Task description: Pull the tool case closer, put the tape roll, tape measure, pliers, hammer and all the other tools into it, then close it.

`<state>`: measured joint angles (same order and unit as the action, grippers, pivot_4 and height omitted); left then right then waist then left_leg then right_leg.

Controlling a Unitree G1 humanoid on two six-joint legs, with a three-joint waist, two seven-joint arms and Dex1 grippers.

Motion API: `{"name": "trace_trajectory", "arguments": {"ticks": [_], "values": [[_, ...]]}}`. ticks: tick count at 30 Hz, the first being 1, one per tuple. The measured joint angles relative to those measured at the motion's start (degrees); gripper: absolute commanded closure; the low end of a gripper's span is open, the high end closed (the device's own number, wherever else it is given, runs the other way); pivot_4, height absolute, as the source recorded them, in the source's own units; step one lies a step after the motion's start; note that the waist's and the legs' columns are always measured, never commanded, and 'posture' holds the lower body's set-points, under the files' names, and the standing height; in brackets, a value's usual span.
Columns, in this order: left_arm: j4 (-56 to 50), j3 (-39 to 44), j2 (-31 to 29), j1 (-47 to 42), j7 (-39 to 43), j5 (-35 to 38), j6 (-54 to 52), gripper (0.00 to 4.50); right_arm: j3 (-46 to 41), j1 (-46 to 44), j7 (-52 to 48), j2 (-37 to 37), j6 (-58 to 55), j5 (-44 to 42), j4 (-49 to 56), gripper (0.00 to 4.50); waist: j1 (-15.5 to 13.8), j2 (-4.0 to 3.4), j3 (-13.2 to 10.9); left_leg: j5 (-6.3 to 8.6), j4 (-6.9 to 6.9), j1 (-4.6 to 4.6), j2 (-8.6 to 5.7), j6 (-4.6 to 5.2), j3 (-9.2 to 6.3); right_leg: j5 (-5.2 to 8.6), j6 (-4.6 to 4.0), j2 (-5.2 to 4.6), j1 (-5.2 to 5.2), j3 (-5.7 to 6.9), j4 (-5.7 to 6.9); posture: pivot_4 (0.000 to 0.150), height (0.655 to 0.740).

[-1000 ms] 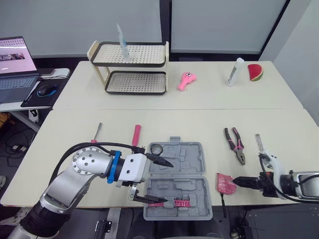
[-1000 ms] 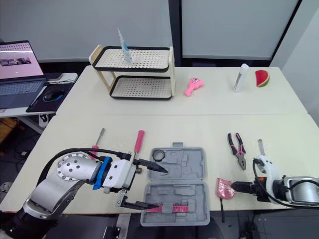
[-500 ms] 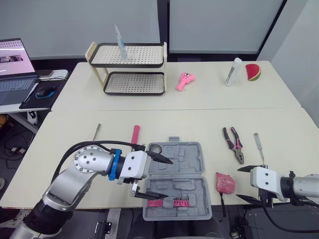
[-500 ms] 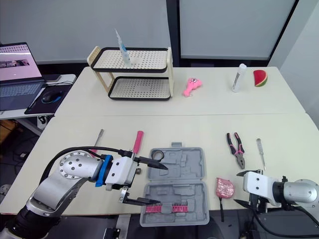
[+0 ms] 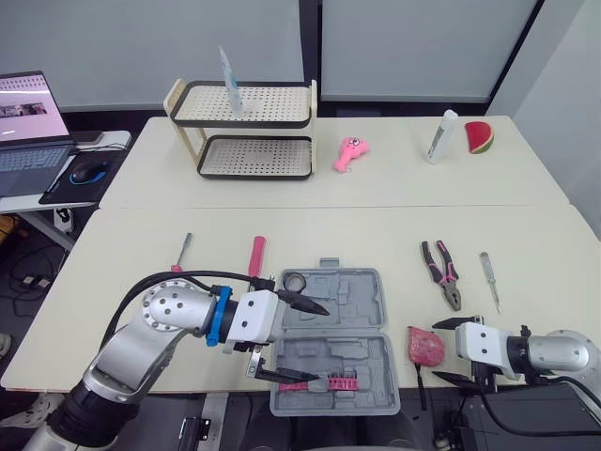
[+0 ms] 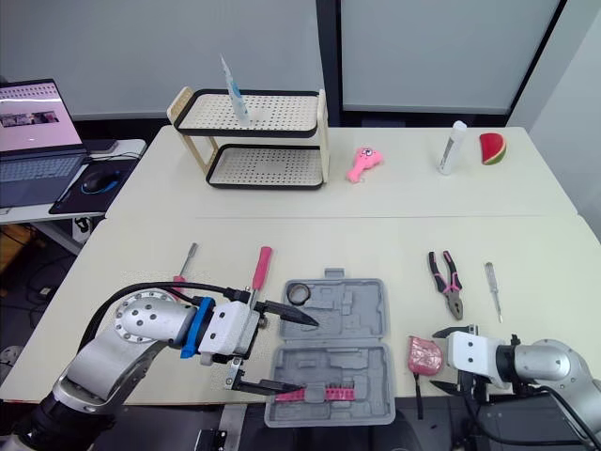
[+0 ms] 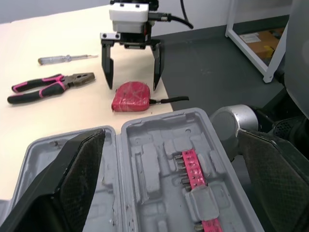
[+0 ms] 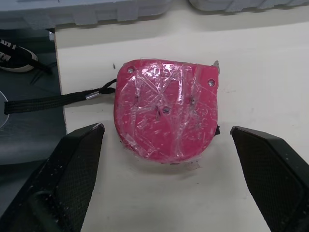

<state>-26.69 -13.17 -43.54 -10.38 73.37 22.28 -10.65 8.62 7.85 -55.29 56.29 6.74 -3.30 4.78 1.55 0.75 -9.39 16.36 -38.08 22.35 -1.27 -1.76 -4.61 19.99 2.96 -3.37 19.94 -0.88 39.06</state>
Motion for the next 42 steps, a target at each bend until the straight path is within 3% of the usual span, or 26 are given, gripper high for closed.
{"name": "trace_trajectory", "arguments": {"ticks": [19,22,24,25,35,39,42], "values": [[0.28,-0.02,1.12,-0.02,1.15,0.19,2.96,0.0,1.71,-2.47,-0.97,-4.13,-1.39,3.25,-0.85,0.03,-0.01,-0.01,0.01,0.0,-0.01,-0.01,0.0,0.0,-0.01,0.0,0.0,0.0,-0.01,0.01,0.0,0.15,0.7356],[0.38,-0.02,1.12,-0.03,1.24,0.09,3.58,0.0,1.72,-2.7,-0.96,-4.49,-2.35,4.0,-0.71,0.63,-0.01,-0.01,0.01,0.0,-0.01,-0.01,-0.01,0.0,0.0,0.0,0.0,0.0,-0.01,0.0,0.01,0.15,0.7356],[0.58,-0.02,1.12,-0.03,1.25,0.06,3.7,0.0,1.76,-2.75,-0.87,-4.71,-2.71,4.48,-0.54,1.3,-0.01,-0.01,0.01,0.0,-0.01,-0.02,0.0,0.0,0.0,0.0,0.0,0.0,-0.02,0.01,0.01,0.15,0.7356],[0.72,-0.02,1.12,-0.04,1.25,0.01,3.75,0.0,1.76,-2.88,-0.82,-4.73,-2.91,4.77,-0.45,1.38,-0.01,-0.01,0.01,0.0,-0.01,-0.03,0.0,0.0,0.0,0.0,0.0,0.0,-0.04,0.0,0.01,0.15,0.7356],[2.63,1.13,0.54,0.47,-0.51,-0.1,3.05,0.0,1.31,-2.93,0.21,-4.88,-4.69,5.63,0.76,1.38,0.0,0.0,0.01,0.01,0.04,-0.45,0.0,0.01,0.0,0.0,0.0,0.0,-0.4,-0.01,-0.04,0.15,0.7356],[2.91,6.03,-2.22,1.22,-3.2,0.45,-0.8,0.0,-0.8,-3.64,-1.18,-1.29,-11.23,5.34,6.81,1.38,0.07,-0.06,-0.02,0.01,0.05,-0.45,0.0,0.02,-0.01,0.0,0.0,0.0,-0.37,-0.02,-0.02,0.15,0.7356],[3.8,8.83,-4.4,1.71,-4.6,0.71,-4.14,0.0,-0.47,-9.98,-6.02,2.43,-19.66,3.87,12.83,1.38,0.31,-0.11,-0.06,0.01,0.08,-0.47,0.0,0.02,0.0,0.0,0.0,0.0,-0.35,-0.03,-0.01,0.15,0.7356]]}}
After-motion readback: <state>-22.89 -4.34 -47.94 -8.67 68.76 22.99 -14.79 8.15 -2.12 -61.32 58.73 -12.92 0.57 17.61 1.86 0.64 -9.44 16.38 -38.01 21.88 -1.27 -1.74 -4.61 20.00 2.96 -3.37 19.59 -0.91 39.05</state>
